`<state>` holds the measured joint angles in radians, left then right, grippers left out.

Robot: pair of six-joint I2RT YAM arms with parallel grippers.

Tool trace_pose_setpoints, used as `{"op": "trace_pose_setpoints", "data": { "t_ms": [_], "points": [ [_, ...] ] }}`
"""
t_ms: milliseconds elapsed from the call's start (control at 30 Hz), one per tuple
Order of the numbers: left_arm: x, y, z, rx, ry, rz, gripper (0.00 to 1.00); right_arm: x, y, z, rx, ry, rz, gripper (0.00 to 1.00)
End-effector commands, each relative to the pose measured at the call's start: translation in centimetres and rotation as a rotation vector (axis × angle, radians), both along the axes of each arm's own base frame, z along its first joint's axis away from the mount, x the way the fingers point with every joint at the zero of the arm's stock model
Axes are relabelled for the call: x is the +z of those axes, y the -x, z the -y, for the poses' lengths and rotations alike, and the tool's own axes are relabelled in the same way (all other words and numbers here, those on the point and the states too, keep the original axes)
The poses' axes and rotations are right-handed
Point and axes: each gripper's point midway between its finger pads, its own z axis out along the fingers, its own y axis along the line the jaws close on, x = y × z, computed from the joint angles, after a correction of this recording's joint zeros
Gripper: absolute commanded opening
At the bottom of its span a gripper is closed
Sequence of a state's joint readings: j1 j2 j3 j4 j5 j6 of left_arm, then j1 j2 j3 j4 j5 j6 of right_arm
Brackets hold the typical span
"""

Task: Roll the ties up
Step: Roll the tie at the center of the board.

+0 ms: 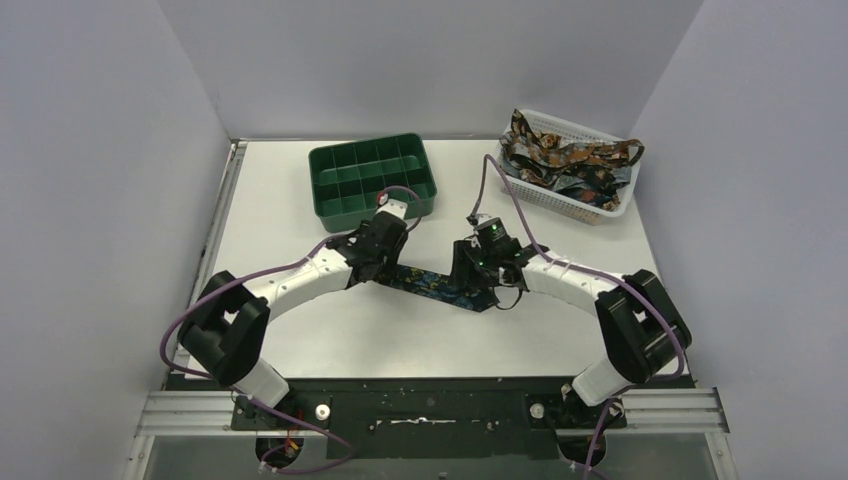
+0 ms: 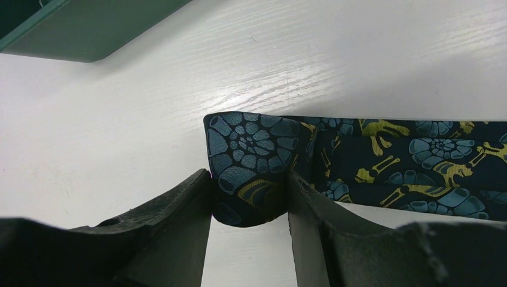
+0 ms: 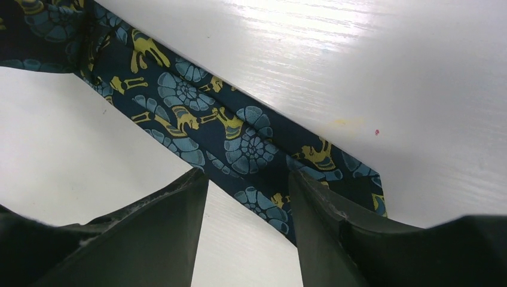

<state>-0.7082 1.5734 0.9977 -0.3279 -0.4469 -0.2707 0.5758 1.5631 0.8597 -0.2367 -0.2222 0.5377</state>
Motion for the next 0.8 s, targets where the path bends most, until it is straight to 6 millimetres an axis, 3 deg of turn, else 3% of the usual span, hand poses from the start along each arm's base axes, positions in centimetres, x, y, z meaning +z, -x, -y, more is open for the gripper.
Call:
{"op": "trace_pose_setpoints", "data": {
  "t_ms": [0,267,767],
  "points": [
    [0.9,-0.5,1.0,-0.046,-0.021,0.028,0.45,2.5,-1.6,0.4,-0.085,-0.050,0.092,0.54],
    [1.0,-0.2,1.7,-0.047,-0.057,0.068,0.46,2.5,-1.8,0.7,-0.124,-0.091,0.086,0.55],
    [-0.7,1.7,5.8,-0.139,-0.119,0.084,0.46,2.4,-2.0,1.1,-0.155,-0.102,0.087,0.58]
  ]
}}
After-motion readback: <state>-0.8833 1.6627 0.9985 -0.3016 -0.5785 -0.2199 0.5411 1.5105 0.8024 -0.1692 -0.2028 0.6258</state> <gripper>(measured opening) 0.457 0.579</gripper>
